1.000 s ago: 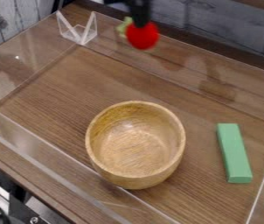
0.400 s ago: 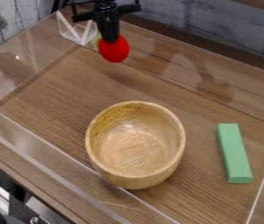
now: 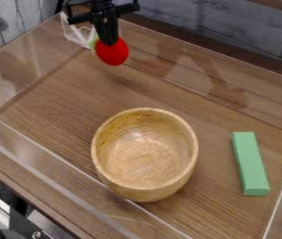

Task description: Move the red fruit to the right

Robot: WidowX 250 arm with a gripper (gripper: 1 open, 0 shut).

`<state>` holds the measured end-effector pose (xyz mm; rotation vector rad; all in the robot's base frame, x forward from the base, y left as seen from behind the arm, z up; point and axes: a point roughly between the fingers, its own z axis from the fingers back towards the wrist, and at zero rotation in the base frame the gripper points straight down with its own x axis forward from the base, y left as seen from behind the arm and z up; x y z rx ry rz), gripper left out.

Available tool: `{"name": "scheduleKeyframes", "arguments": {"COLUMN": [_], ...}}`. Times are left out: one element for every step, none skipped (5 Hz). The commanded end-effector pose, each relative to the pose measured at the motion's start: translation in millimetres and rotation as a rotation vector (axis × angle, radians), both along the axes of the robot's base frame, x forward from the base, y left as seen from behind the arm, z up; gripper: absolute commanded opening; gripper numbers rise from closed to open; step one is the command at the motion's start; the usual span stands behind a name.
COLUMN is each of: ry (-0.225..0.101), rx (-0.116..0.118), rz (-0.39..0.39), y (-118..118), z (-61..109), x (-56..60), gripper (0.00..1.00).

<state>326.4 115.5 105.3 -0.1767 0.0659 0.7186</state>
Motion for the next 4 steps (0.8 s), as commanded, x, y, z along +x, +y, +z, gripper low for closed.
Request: {"name": "scheduleKeyframes", "arguments": {"ry": [-0.081, -0.087, -0.093, -0.097], "rx": [0.047, 0.048, 0.053, 0.056], "rz": [0.025, -0.021, -0.066, -0.095], "y": [-1.7, -10.8, -16.4, -17.7], "z": [29.5, 27.5, 22.2, 20.1], "x": [-0.8, -0.4, 0.1, -1.1], "gripper": [0.00, 0.00, 0.00, 0.00]}}
